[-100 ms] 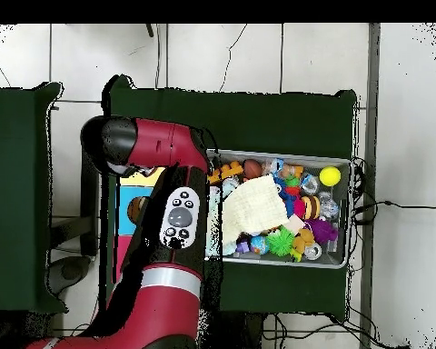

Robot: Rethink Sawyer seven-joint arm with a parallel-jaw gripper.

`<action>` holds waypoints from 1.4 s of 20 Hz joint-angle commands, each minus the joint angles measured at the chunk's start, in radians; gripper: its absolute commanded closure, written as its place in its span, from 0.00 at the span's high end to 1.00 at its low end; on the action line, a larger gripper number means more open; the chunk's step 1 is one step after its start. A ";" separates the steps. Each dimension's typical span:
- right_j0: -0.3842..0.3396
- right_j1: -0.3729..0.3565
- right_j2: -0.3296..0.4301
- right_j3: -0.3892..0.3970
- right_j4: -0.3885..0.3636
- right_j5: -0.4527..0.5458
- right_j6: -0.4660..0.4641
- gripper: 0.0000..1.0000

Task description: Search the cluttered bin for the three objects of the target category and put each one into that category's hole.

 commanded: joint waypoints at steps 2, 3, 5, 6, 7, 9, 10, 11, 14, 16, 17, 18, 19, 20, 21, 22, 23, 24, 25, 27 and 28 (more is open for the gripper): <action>-0.024 -0.064 0.058 0.010 0.013 0.078 0.134 1.00; -0.024 -0.068 0.055 0.007 0.013 0.087 0.135 1.00; -0.022 -0.076 0.056 0.017 0.015 0.088 0.137 1.00; -0.021 -0.078 0.056 0.018 0.015 0.090 0.136 1.00; -0.021 -0.081 0.056 0.019 0.016 0.092 0.137 1.00; -0.021 -0.090 0.055 0.021 0.016 0.094 0.134 1.00; -0.021 -0.098 0.054 0.022 0.019 0.106 0.138 1.00; -0.021 -0.103 0.052 0.018 0.019 0.122 0.139 1.00; -0.023 -0.109 0.051 0.001 0.019 0.162 0.141 1.00; -0.026 -0.109 0.051 -0.006 0.018 0.171 0.139 1.00; -0.027 -0.110 0.051 -0.008 0.018 0.174 0.139 1.00; -0.027 -0.111 0.050 -0.009 0.018 0.175 0.139 1.00; -0.026 -0.112 0.050 -0.009 0.018 0.180 0.140 1.00; -0.026 -0.114 0.050 -0.011 0.018 0.186 0.140 1.00; -0.028 -0.112 0.051 -0.016 0.018 0.192 0.139 1.00; -0.029 -0.112 0.050 -0.019 0.017 0.196 0.138 1.00; -0.029 -0.112 0.051 -0.016 0.016 0.194 0.136 1.00; -0.030 -0.112 0.052 -0.014 0.017 0.189 0.134 1.00; -0.031 -0.111 0.054 -0.012 0.017 0.184 0.132 1.00; -0.033 -0.111 0.055 -0.011 0.013 0.180 0.122 1.00; -0.034 -0.111 0.056 -0.009 0.012 0.174 0.117 0.00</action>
